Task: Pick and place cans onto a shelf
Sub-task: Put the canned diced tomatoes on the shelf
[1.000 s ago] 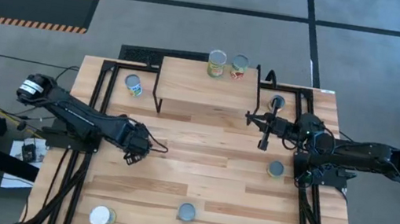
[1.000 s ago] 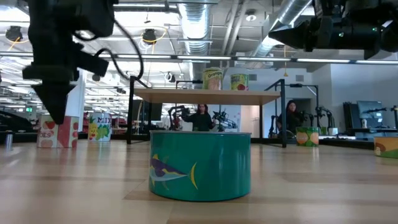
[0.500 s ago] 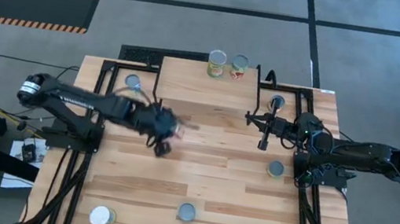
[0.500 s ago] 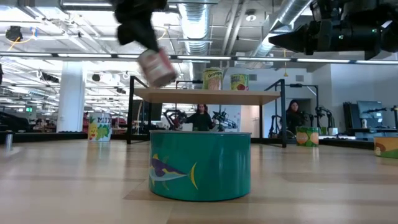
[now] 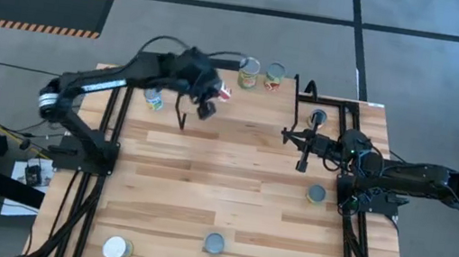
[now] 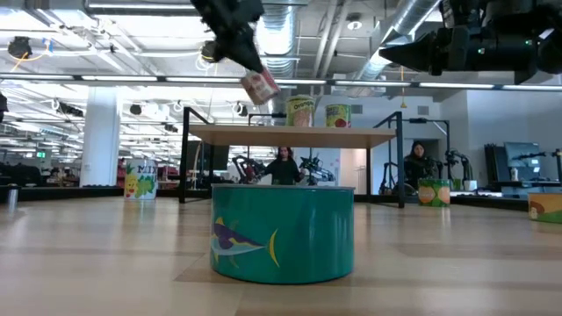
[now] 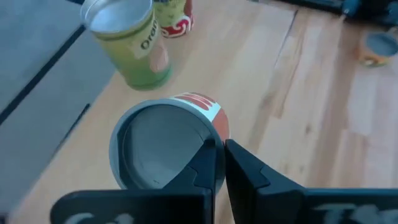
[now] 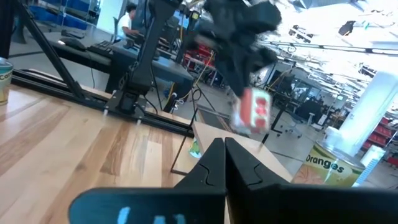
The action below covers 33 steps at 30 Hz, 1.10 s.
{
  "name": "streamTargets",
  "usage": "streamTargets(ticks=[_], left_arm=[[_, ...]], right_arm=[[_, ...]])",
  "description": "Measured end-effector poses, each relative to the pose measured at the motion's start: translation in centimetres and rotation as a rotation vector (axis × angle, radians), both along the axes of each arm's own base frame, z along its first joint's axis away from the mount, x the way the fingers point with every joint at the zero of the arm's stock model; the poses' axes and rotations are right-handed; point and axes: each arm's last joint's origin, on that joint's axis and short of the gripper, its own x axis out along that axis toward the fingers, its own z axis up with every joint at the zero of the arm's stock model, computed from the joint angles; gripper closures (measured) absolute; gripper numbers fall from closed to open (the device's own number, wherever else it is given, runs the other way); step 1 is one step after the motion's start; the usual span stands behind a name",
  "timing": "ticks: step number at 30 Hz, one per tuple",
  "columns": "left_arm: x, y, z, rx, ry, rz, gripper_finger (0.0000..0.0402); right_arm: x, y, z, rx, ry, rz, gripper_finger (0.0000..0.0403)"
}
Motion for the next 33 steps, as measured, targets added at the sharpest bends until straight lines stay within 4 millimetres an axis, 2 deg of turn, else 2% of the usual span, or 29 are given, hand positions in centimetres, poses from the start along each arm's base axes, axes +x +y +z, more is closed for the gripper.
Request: streamTargets(ticks=[4,8,11,14,19,28,33], left_arm=[[2.3,3.1,-0.6,0.016,0.103,-0.035,0.0396],[3.8,5.8,-1.3,0.028,0.279,-0.020,0.0396],[4.8,7.3,-2.0,0.058,0.376,0.005,0.0396],[5.6,8.3,-2.3,0.063,0.402,0.004,0.0396],[6.4,9.0,-2.7,0.065,0.407,-0.015,0.0396],[6.3,8.9,-2.8,0.033,0.412,-0.027,0.0395],[6.5,8.9,-2.7,0.041,0.392,-0.021,0.0376]], right_arm=[[0.0,0.0,0.1,-0.001,-0.006,0.002,0.0394],[0.0,0.0,0.1,-0.002,-0.007,0.002,0.0394],[0.0,0.0,0.1,0.003,-0.011,0.003,0.0394],[0.0,0.0,0.1,0.004,-0.013,0.003,0.0394],[0.0,0.0,0.1,0.005,-0.013,0.003,0.0394],[0.0,0.0,0.2,0.003,-0.021,0.003,0.0394],[0.0,0.0,0.2,0.010,-0.023,0.004,0.0394]])
